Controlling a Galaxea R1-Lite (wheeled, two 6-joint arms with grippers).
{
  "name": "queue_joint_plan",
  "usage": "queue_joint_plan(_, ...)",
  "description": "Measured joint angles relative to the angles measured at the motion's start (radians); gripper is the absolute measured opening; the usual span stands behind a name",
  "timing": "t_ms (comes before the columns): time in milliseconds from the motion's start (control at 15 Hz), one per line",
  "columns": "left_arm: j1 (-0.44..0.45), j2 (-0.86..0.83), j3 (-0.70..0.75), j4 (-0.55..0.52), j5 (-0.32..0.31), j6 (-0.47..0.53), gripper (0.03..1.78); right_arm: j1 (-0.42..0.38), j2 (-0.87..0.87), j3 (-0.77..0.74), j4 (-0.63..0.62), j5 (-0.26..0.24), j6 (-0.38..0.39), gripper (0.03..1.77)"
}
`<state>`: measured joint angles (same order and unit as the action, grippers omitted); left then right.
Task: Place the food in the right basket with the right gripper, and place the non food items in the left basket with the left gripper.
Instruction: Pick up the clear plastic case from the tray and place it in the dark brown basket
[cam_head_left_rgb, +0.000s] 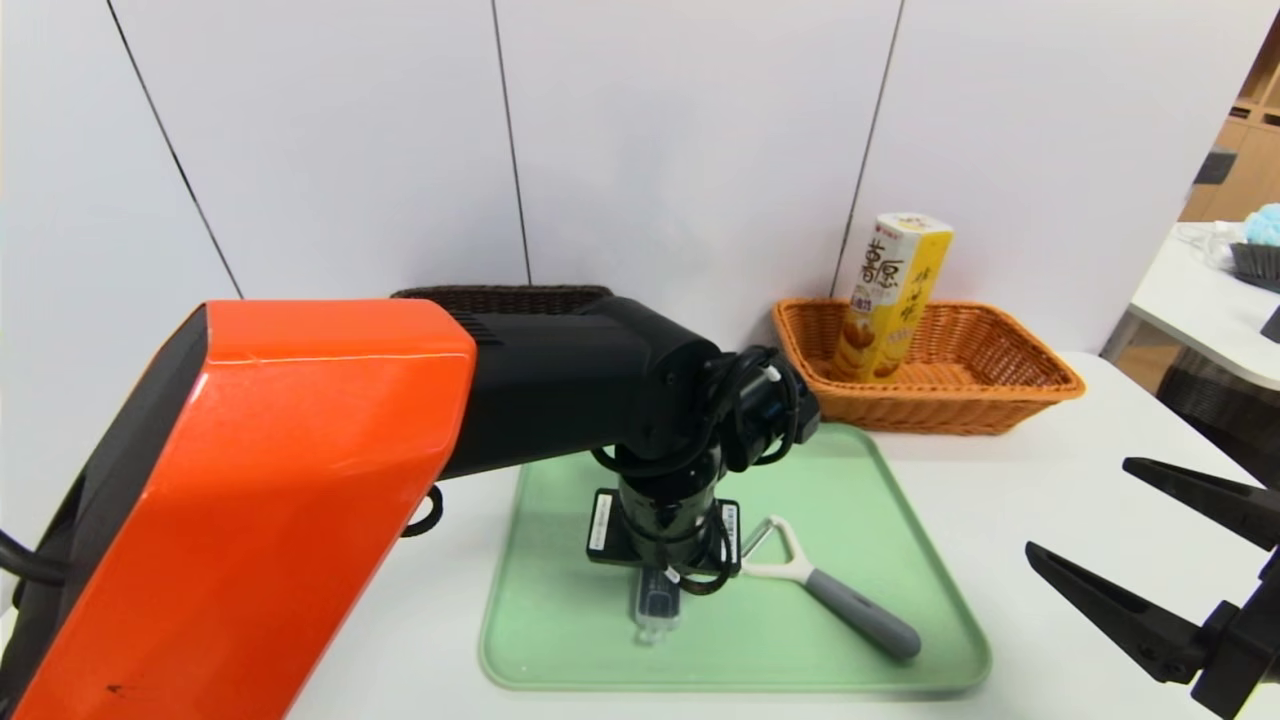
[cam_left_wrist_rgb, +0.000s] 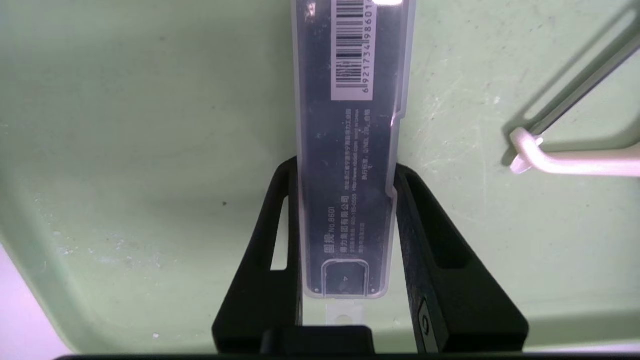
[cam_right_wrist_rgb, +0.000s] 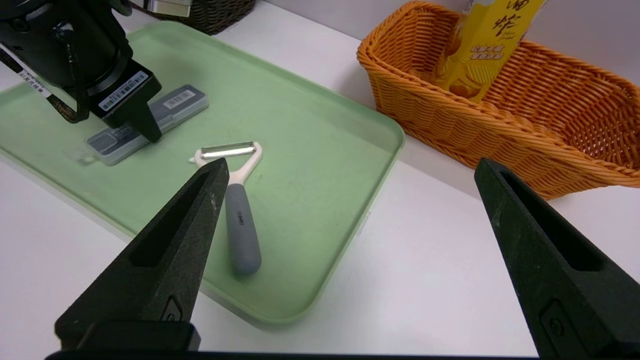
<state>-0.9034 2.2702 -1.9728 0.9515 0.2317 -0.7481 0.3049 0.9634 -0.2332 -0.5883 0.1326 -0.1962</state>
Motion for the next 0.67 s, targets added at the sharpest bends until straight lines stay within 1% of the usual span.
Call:
queue_joint_plan(200, -0.010, -0.024, 0.000, 0.000, 0.000, 0.008, 0.57, 0.000, -0.001, 0.001, 0.000, 0.000, 0.001, 1.69)
queue_joint_plan(333, -0.026, -0.054, 0.003, 0.008, 0.012, 0.018, 0.57, 0.000, -0.001, 0.001, 0.000, 0.000, 0.001, 1.69)
queue_joint_plan(533, -0.055, -0.135, 0.003, 0.011, 0.076, 0.077, 0.57, 0.000, -0.002, 0.003, 0.000, 0.000, 0.001, 1.69)
queue_joint_plan(667, -0.059, -0.209, 0.000, 0.005, 0.138, 0.164, 0.57, 0.000, -0.006, 0.003, 0.000, 0.000, 0.001, 1.69)
